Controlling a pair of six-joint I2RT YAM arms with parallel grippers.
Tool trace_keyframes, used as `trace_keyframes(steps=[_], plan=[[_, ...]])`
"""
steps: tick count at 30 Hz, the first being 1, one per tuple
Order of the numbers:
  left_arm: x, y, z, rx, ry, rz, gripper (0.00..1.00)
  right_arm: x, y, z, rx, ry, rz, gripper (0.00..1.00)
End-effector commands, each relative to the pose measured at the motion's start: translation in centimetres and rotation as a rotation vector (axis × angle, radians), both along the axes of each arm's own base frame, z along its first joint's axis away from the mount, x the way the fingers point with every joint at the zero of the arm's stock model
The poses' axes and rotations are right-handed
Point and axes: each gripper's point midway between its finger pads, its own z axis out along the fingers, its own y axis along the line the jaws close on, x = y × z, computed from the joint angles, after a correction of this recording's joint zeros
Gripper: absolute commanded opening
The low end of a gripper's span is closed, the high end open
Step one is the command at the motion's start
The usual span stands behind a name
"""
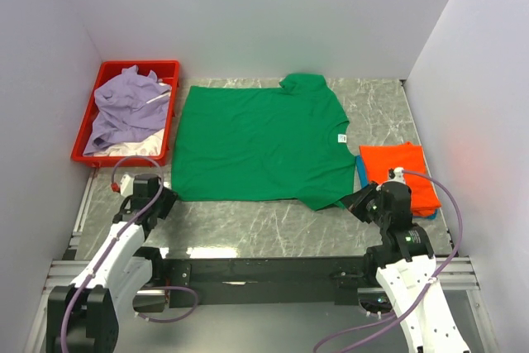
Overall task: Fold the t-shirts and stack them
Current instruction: Fold the tshirt
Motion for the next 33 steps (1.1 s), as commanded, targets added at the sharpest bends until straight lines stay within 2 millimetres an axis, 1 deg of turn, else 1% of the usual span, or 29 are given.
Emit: trace_keyframes(steps=[1, 2, 3, 5, 6, 7, 9, 13, 14, 15, 16, 17, 18, 20, 24, 27, 29, 30, 31, 32, 33], plan=[[1.1, -0.3, 0.4, -0.01, -0.042, 0.004, 0.46, 0.7, 0.0, 0.4, -0.006, -0.034, 0.007, 0.12], [1.2, -0.2, 0.1, -0.002, -0.033, 0.009, 0.44, 0.7, 0.0, 0.3, -0.007, -0.033, 0.007, 0.12], [1.2, 0.0, 0.1, 0.008, -0.029, 0.012, 0.37, 0.7, 0.0, 0.3, -0.008, -0.032, 0.006, 0.12], [1.2, 0.4, -0.1, 0.032, -0.014, 0.017, 0.28, 0.7, -0.1, 0.3, -0.015, -0.028, 0.004, 0.12], [1.3, 0.8, 0.1, 0.059, -0.015, 0.024, 0.17, 0.7, -0.1, 0.5, -0.018, -0.031, 0.004, 0.12], [1.0, 1.0, 0.0, 0.067, 0.0, 0.03, 0.11, 0.6, -0.3, 0.4, -0.025, -0.027, -0.001, 0.12], [1.0, 0.9, 0.4, 0.06, -0.015, 0.026, 0.01, 0.5, -0.4, 0.7, -0.032, -0.03, -0.001, 0.12], [0.1, 1.5, 1.3, 0.075, -0.022, 0.061, 0.01, -0.1, -0.3, 0.6, -0.03, -0.013, 0.006, 0.11], [0.0, 1.7, 2.0, 0.077, -0.047, 0.068, 0.01, -0.1, -0.3, 0.7, -0.027, -0.014, 0.005, 0.11], [-0.6, 1.8, 1.9, 0.081, -0.032, 0.077, 0.01, -0.3, -0.3, 0.7, -0.023, -0.01, 0.007, 0.1], [-0.8, 1.8, 2.0, 0.071, -0.038, 0.083, 0.01, -0.5, -0.2, 0.7, -0.02, -0.007, 0.01, 0.1], [-0.7, 1.7, 2.5, 0.06, -0.067, 0.083, 0.01, -0.6, -0.2, 0.7, -0.018, -0.005, 0.008, 0.09], [-1.2, 1.6, 2.4, 0.051, -0.053, 0.091, 0.01, -0.8, -0.2, 1.0, -0.016, -0.006, 0.011, 0.08], [-1.5, 1.6, 2.8, 0.037, -0.063, 0.101, 0.01, -1.4, -0.2, 1.0, -0.018, 0.001, 0.017, 0.07], [-1.6, 1.0, 3.0, 0.012, -0.077, 0.095, 0.01, -2.2, -0.4, 2.0, -0.022, -0.019, 0.016, 0.06], [-0.4, 0.9, 4.3, 0.018, -0.121, 0.074, 0.01, -1.9, -0.3, 2.2, -0.015, -0.036, 0.017, 0.07], [1.1, 0.5, 5.6, 0.02, -0.15, 0.051, 0.01, -1.2, 0.0, 2.4, -0.012, -0.031, 0.024, 0.04], [1.6, 0.5, 6.0, 0.023, -0.152, 0.05, 0.01, -0.7, 0.0, 2.6, -0.015, -0.037, 0.027, 0.04], [2.4, 0.4, 6.5, 0.022, -0.161, 0.05, 0.01, 0.3, -0.1, 2.6, -0.024, -0.033, 0.022, 0.04], [3.3, 0.3, 6.7, 0.029, -0.137, 0.042, 0.01, 0.8, -0.1, 2.7, -0.034, -0.03, 0.022, 0.04], [4.0, 0.2, 6.9, 0.029, -0.129, 0.035, 0.01, 1.5, -0.2, 3.2, -0.046, -0.037, 0.019, 0.03]])
